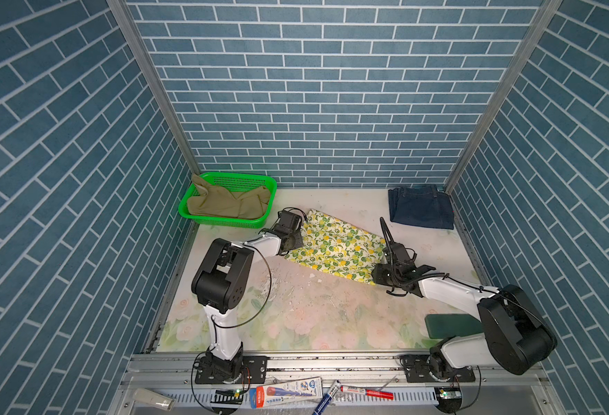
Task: Fold and stack skirts
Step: Smooth out the skirt at the center of the table.
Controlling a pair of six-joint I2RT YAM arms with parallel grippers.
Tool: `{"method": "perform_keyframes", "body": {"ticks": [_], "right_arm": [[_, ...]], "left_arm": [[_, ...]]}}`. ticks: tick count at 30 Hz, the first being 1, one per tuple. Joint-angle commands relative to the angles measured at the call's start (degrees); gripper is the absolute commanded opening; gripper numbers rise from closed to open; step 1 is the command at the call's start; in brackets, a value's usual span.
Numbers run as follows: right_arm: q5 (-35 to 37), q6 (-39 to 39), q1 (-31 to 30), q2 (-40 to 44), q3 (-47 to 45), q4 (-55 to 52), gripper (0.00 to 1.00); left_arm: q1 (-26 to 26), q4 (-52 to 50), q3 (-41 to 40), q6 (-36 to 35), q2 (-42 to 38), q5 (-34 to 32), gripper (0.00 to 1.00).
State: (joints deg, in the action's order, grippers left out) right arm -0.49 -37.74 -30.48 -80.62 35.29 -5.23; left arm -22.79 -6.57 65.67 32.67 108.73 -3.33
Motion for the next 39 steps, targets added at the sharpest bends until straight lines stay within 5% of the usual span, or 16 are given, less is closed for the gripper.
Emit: {"method": "perform_keyframes", "body": {"ticks": [1, 17, 22, 25, 39], "right_arm": [[-0.48, -2.18, -0.28, -1.45, 1.0, 0.98, 0.38], [2.1, 0.29, -0.23, -5.07, 6.29, -1.18, 0.28], [1.6, 0.03, -0.27, -6.57, 6.39, -0.57, 0.17], [2.1, -0.06, -0.29, -6.11, 6.2, -0.48, 0.0], [4.58, 2.75, 0.07, 2.06, 13.0, -9.9, 0.0]], "left_arm": [[0.0, -0.19, 0.25, -0.19, -1.67, 0.1, 0.0], [0.01, -0.01, 0.04, -0.42, -2.25, 0.67, 0.0], [-0.06, -0.11, 0.34, -0.42, -2.03, 0.72, 0.0], [-0.03, -0.09, 0.42, -0.43, -2.19, 0.74, 0.0], [0.07, -4.68, 2.98, -1.9, -8.62, -0.26, 0.0]]}}
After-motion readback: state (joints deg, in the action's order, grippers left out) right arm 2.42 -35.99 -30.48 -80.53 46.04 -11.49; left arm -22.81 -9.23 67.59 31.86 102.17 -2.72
